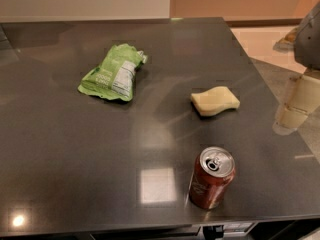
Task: Pick green rice chip bag
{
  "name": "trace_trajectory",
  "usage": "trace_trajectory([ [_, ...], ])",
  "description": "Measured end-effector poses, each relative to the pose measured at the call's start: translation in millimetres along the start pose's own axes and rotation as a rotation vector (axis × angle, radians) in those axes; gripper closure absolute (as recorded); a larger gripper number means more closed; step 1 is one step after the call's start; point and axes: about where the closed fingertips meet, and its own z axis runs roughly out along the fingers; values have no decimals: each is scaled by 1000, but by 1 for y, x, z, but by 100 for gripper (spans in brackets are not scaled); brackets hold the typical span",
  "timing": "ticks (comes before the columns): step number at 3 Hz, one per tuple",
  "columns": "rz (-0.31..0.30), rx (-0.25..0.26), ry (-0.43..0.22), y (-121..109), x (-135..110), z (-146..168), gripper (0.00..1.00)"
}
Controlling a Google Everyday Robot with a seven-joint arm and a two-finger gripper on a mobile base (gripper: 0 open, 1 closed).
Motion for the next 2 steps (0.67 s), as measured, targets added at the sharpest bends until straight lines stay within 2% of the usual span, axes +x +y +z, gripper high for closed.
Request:
trace_trajectory([
  [1, 0, 0, 0, 0, 0, 0, 0],
  [2, -42, -15, -39, -8, -15, 1, 0],
])
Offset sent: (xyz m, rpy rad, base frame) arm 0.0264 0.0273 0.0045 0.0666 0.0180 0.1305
